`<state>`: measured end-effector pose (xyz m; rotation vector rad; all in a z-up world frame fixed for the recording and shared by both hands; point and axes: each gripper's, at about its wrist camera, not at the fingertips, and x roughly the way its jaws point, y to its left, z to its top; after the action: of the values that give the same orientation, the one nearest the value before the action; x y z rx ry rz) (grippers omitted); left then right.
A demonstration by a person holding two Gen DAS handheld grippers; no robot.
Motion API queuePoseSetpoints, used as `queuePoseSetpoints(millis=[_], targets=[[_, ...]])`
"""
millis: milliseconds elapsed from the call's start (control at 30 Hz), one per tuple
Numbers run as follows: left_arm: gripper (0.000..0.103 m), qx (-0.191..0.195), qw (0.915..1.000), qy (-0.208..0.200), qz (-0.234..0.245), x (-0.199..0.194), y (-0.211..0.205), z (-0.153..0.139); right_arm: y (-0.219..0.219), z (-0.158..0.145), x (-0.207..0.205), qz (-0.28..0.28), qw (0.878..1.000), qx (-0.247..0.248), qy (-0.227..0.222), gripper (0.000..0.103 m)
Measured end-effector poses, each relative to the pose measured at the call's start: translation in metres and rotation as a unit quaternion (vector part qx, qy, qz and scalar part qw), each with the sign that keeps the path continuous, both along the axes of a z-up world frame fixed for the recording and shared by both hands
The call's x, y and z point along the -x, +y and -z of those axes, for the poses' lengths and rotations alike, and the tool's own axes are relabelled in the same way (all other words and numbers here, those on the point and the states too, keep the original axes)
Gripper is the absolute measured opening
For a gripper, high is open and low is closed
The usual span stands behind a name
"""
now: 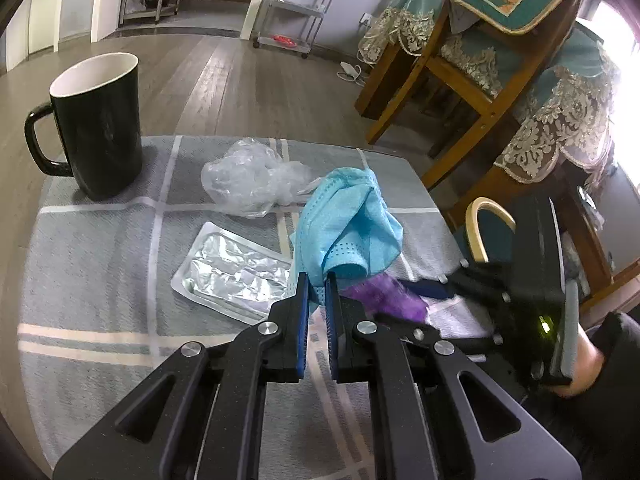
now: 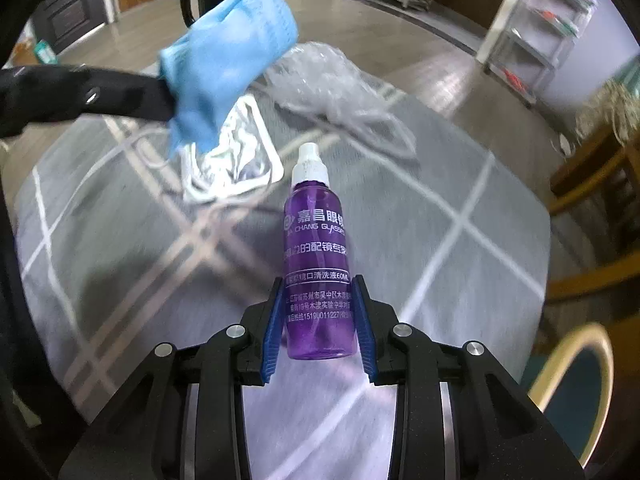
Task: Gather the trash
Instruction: 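Carry the mask and purple bottle over the bin and open both tools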
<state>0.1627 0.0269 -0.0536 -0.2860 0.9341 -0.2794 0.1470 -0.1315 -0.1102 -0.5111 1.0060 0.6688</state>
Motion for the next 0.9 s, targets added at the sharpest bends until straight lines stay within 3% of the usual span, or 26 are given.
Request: queuePoseSetpoints(millis=[167,400,667,900], targets=[[0.007,0.002,1.0000,-0.002,0.008,0.003,-0.006,0.000,-0.026,-0.003,0.020,0.068,0.997,-0.016,0.017,0.034],[0.007,0.002,0.9997,-0.010,0.022,0.008,-0.016,-0.003,-0.064,-0.018,0.035,0.152,0.985,-0.075,0.019,0.033],[0.007,-0.001,0.9993,-0.023,0.029,0.011,-0.024,-0.013,-0.095,-0.050,0.029,0.192,0.973,-0.128,-0.020,0.033],[0.007,0.003,0.9983,-0.027,0.051,0.007,-0.046,-0.021,-0.134,-0.067,0.028,0.247,0.953,-0.168,-0.051,0.033]])
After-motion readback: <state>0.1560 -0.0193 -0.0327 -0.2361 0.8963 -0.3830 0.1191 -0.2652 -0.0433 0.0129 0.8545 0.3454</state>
